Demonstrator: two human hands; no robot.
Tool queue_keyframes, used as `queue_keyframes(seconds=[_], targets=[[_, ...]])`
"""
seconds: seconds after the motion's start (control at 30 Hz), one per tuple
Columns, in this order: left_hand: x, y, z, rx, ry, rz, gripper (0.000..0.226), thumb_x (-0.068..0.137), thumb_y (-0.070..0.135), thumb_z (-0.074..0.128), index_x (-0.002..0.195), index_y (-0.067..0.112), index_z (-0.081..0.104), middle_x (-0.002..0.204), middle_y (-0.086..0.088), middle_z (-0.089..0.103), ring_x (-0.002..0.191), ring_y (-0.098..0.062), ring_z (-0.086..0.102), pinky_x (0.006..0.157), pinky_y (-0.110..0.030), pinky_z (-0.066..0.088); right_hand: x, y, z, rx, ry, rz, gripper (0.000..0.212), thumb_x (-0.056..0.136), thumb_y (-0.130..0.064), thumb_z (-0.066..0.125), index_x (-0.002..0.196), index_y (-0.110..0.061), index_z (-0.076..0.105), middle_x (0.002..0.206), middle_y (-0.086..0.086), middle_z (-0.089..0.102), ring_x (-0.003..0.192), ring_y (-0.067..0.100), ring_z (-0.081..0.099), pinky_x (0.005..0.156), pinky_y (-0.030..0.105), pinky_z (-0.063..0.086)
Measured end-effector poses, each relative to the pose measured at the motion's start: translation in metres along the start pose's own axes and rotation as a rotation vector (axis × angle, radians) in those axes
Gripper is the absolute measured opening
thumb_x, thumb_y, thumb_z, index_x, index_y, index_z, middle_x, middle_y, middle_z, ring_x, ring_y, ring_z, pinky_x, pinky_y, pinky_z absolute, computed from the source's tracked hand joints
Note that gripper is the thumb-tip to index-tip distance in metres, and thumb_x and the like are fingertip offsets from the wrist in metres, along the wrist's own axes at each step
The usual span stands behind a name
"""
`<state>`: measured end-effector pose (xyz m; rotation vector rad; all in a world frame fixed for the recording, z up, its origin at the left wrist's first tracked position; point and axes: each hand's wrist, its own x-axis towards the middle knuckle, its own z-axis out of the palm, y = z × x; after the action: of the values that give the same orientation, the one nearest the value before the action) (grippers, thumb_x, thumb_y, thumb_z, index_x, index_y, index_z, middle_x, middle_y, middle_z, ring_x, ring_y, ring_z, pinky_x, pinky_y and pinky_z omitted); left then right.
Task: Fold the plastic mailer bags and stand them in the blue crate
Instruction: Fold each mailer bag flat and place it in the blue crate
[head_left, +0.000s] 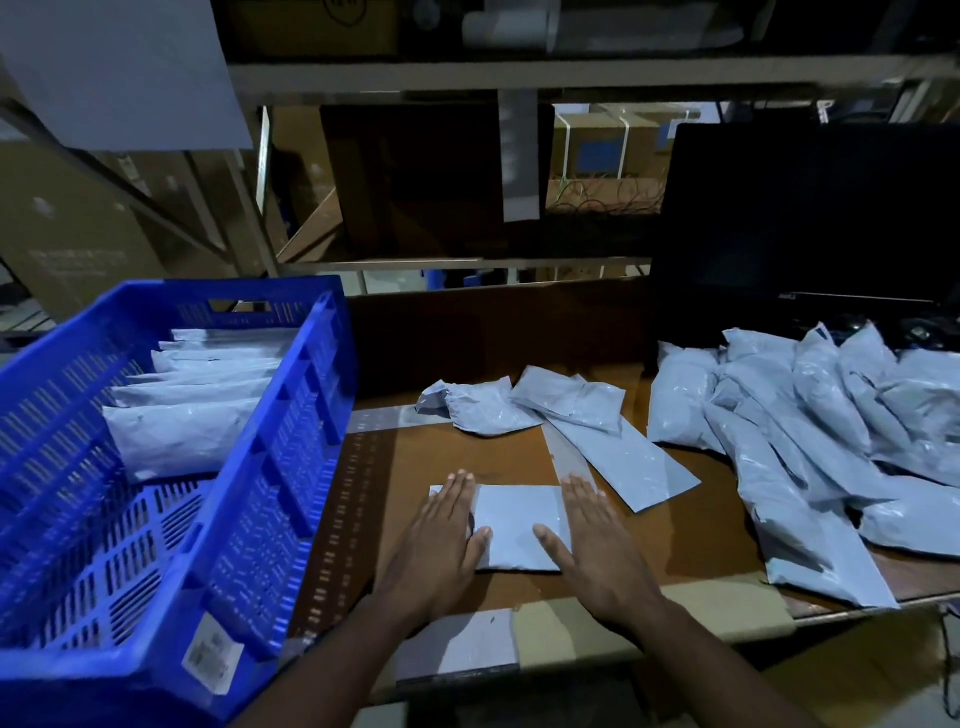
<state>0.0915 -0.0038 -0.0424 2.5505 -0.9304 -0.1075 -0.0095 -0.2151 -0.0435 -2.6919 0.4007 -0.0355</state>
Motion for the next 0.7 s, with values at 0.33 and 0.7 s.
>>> queue_keyframes(seconds=[0.33,0.7], targets=[[-0.031,-0.014,-0.012,-0.125,0.068,0.069,0.076,0.087,0.062,0.06,0.152,0.036,0.033,0.159,0.019,0.024,0.148,-0.004,0.023,0.121,-0.037,0.028,-0.029,0.006,-0.007,0.131,0.018,-0.16,0.068,0.095,-0.044,0.063,0.153,-0.034,0.03,0.157,-0.024,0.022,0.148,-0.001,0.016,0.123,0.03,0.023],[-0.018,0.002,-0.035,-0.361,0.357,-0.134,0.048,0.084,0.022,0.077,0.122,0.042,0.055,0.112,0.025,0.059,0.102,-0.001,0.062,0.081,-0.029,0.054,-0.008,-0.014,-0.036,0.312,0.365,-0.058,0.029,0.1,-0.03,0.057,0.128,-0.037,0.06,0.119,-0.018,0.064,0.108,0.002,0.058,0.089,0.03,0.054]])
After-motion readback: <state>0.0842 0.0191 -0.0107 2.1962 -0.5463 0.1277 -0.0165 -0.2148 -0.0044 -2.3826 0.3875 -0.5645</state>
